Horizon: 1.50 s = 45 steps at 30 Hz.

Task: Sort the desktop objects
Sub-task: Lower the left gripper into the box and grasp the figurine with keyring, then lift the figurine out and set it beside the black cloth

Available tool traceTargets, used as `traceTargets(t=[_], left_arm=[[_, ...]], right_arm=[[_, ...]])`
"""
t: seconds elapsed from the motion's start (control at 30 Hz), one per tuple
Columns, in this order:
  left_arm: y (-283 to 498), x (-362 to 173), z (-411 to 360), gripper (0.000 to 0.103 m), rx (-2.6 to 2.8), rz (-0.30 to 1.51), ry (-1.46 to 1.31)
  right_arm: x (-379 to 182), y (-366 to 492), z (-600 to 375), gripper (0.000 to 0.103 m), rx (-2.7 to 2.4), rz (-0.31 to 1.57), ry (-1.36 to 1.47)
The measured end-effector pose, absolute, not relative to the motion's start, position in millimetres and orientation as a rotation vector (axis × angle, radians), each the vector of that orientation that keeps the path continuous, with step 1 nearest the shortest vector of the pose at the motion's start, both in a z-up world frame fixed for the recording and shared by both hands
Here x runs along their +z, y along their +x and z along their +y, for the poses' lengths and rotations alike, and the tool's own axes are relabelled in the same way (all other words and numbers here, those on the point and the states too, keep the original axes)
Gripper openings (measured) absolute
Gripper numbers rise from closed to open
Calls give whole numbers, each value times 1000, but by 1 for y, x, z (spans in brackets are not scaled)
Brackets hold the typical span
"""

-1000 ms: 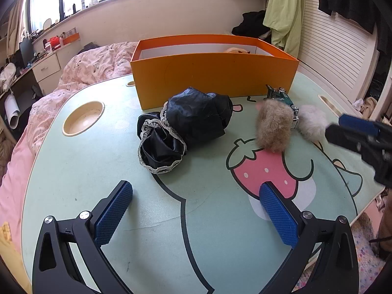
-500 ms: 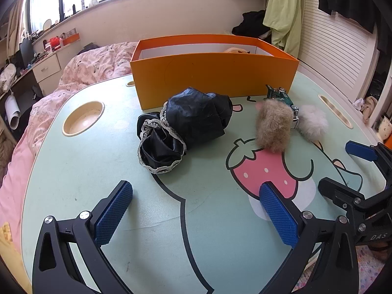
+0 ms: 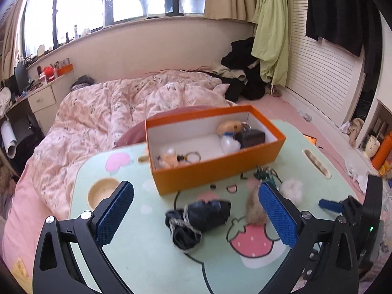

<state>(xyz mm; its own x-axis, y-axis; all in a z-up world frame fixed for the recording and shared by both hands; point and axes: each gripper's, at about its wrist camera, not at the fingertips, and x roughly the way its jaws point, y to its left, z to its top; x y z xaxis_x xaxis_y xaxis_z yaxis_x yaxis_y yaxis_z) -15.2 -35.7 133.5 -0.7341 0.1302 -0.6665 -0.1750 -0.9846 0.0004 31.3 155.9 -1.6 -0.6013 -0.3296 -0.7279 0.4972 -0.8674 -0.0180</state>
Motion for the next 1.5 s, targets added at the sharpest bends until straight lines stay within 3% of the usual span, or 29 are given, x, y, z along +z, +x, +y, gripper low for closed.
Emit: traceTargets(t=[0.1,0.17,0.2,0.57,0.83,0.97,1.07,1.1,1.2,1.27,1.5], left_arm=[[-72,133,-38,52,2669,126,-1320],[-105,121,-41,41,2583,76,-1489],[-118,112,-44,40,2551,48,-1568],[-183,54,-32,40,2510,-11,-1965],[-198,60,-15,40,2472,-67,-1792],[-195,66,-13,41,2565,-10,-1799],[-198,61,-9,61,2588,89,-1834],[-200,57,-8,63,2597,110,-1855],[-205,47,-3,62,2619,165,-1859],[-205,47,1,49,2639,209,-1799],[-180,77,-9,49,2674,101,-1569]], right_arm=[[-2,31,156,103,-2440,303,1046],[-2,31,157,103,-2440,302,1045],[-2,31,156,103,-2440,302,1045],[-2,32,157,103,-2440,304,1041],[-1,28,156,103,-2437,296,1041],[-1,27,157,103,-2438,298,1041],[-1,27,157,103,-2437,296,1041],[-2,28,157,103,-2437,296,1040],[-2,28,157,103,-2437,299,1038],[-2,28,157,103,-2437,296,1039],[-2,27,156,103,-2437,296,1039]])
